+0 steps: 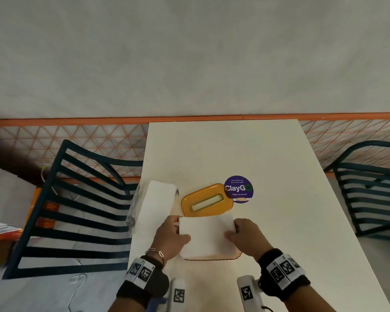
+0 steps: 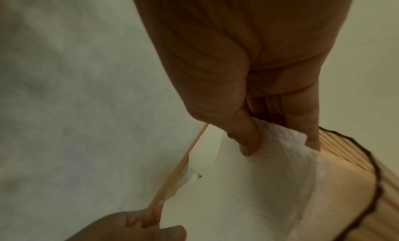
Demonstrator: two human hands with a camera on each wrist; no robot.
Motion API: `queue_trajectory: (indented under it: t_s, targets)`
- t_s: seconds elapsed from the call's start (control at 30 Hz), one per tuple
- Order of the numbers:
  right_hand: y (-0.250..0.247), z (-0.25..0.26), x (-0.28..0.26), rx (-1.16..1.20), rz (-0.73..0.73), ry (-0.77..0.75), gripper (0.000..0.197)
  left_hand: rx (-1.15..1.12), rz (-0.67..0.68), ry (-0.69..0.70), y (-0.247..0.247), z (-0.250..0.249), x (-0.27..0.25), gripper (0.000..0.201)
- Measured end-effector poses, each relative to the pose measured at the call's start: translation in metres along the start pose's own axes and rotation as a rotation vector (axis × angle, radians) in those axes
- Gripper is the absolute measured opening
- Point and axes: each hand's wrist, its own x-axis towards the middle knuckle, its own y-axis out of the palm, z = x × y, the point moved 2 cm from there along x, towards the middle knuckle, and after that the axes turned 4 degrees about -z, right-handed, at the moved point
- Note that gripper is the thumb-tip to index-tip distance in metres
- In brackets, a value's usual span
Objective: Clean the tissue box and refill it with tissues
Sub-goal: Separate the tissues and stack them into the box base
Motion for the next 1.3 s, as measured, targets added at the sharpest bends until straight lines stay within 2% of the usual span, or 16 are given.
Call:
queue_trajectory:
  t_s: [0.07,0.17,0.3,0.43,0.6,0.77,0.83,0.97,1.07,1.17,1.23,1.3]
  targets:
    - [0.003,-0.002,-0.001,-0.07,0.011,-0.001,0.014,0.056,-0.04,0.0,0.009,-0.001,-0.005,0.06]
    - [0.006,-0.002,0.0,-0.181,0.015,0.007,0.026,0.135,-0.098,0.006,0.023,-0.005,-0.01,0.064]
    - [0.01,0.003,0.0,-0.251,-0.013,0.04,0.03,0.24,-0.149,0.035,0.039,-0.007,-0.011,0.054]
    - [0.013,0.009,0.0,-0.346,-0.03,0.011,0.032,0.387,-0.158,0.07,0.048,-0.01,-0.01,0.049]
    - [0.01,0.014,-0.003,-0.405,-0.071,-0.035,0.029,0.562,-0.127,0.184,0.051,-0.011,-0.01,0.035]
    - [0.005,0.01,-0.007,-0.439,-0.169,-0.125,0.025,0.65,-0.199,0.356,0.046,-0.007,-0.015,0.027]
    - [0.007,0.008,-0.005,-0.403,-0.147,-0.166,0.029,0.673,-0.145,0.406,0.048,-0.005,-0.012,0.026]
    - [0.024,0.003,-0.004,-0.458,0.085,-0.253,0.041,0.781,0.161,0.353,0.055,0.0,-0.001,0.033]
    - [0.033,-0.001,-0.003,-0.46,0.173,-0.283,0.042,0.78,0.196,0.338,0.054,-0.004,0.002,0.035]
    - [0.024,0.002,0.0,-0.337,0.015,-0.302,0.034,0.562,0.034,0.381,0.031,-0.02,-0.001,0.025]
    - [0.014,0.003,0.0,-0.239,-0.166,-0.304,0.024,0.447,-0.174,0.347,0.001,-0.029,0.003,0.017]
    - [0.004,-0.002,0.001,-0.114,-0.308,-0.258,0.02,0.411,-0.387,0.253,-0.035,-0.025,0.017,0.016]
